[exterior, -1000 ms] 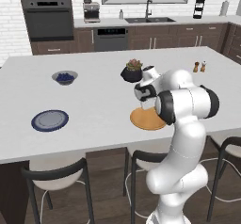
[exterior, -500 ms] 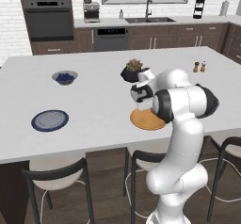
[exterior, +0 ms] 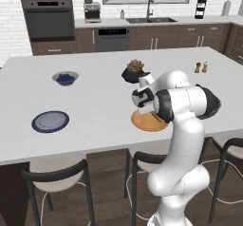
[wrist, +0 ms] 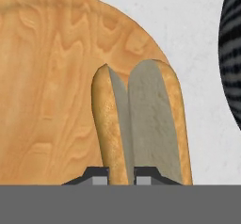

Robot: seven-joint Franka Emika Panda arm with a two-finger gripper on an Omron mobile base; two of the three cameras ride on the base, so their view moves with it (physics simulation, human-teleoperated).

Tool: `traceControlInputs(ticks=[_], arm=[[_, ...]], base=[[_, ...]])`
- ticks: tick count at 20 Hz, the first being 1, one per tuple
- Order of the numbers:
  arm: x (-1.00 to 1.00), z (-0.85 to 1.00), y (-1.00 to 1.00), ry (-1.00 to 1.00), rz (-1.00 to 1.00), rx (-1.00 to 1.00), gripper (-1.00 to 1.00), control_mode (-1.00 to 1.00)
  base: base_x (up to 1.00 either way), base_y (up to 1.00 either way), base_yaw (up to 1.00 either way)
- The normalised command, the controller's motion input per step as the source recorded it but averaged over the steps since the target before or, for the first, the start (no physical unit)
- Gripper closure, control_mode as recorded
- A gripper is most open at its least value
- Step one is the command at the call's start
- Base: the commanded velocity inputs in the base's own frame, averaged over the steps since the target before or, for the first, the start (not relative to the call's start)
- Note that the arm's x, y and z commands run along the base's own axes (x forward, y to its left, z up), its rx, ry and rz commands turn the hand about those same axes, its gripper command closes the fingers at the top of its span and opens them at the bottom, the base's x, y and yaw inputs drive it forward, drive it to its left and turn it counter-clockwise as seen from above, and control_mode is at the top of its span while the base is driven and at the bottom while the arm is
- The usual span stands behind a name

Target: Place one bun and one sausage from the bowl on each plate.

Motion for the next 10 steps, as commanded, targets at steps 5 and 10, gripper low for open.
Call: traceControlInputs(ticks=[5,10], arm=[[0.00,0.00,0.00,0.00,0.00,0.00,1.00,-1.00],[0.00,0.00,0.00,0.00,0.00,0.00,-1.00,-1.00]], base=[[0.00,0.00,0.00],[0.00,0.00,0.00]])
